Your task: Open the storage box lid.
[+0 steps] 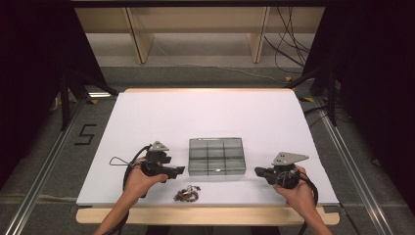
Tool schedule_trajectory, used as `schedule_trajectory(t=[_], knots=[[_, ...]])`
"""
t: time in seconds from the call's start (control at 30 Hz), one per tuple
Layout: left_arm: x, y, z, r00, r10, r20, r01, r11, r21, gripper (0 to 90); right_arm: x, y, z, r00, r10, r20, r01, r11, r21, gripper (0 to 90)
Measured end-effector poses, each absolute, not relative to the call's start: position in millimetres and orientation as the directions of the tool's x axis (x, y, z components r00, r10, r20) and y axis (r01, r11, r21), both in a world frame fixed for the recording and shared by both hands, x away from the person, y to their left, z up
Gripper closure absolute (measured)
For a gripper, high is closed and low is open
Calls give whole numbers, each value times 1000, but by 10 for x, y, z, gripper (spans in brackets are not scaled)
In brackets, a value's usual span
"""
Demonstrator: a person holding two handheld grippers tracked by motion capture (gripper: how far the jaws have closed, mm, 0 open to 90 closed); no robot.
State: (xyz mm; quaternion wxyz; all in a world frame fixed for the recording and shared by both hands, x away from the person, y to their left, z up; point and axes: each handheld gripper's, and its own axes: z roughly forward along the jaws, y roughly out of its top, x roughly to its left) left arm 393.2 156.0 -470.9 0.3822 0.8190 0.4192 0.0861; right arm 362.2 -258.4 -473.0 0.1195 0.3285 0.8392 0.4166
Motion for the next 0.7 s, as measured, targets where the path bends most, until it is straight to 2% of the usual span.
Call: schedule_trajectory(t=[0.43,0.5,0.6,0.7], knots=[[3894,1525,-4692,631,753,-183,621,-350,702,224,3610,-2539,-4736,-768,635,80,440,433,787,900],[3870,1527,-4690,642,745,-183,615,-357,703,213,3603,-2527,-4723,-762,645,56,423,430,798,900],[3812,1530,-4698,644,741,-192,609,-344,715,210,3578,-2493,-4725,-760,644,88,446,419,791,900],[3768,1550,-4699,647,740,-184,602,-347,720,209,3593,-2490,-4735,-764,642,65,428,429,795,900]])
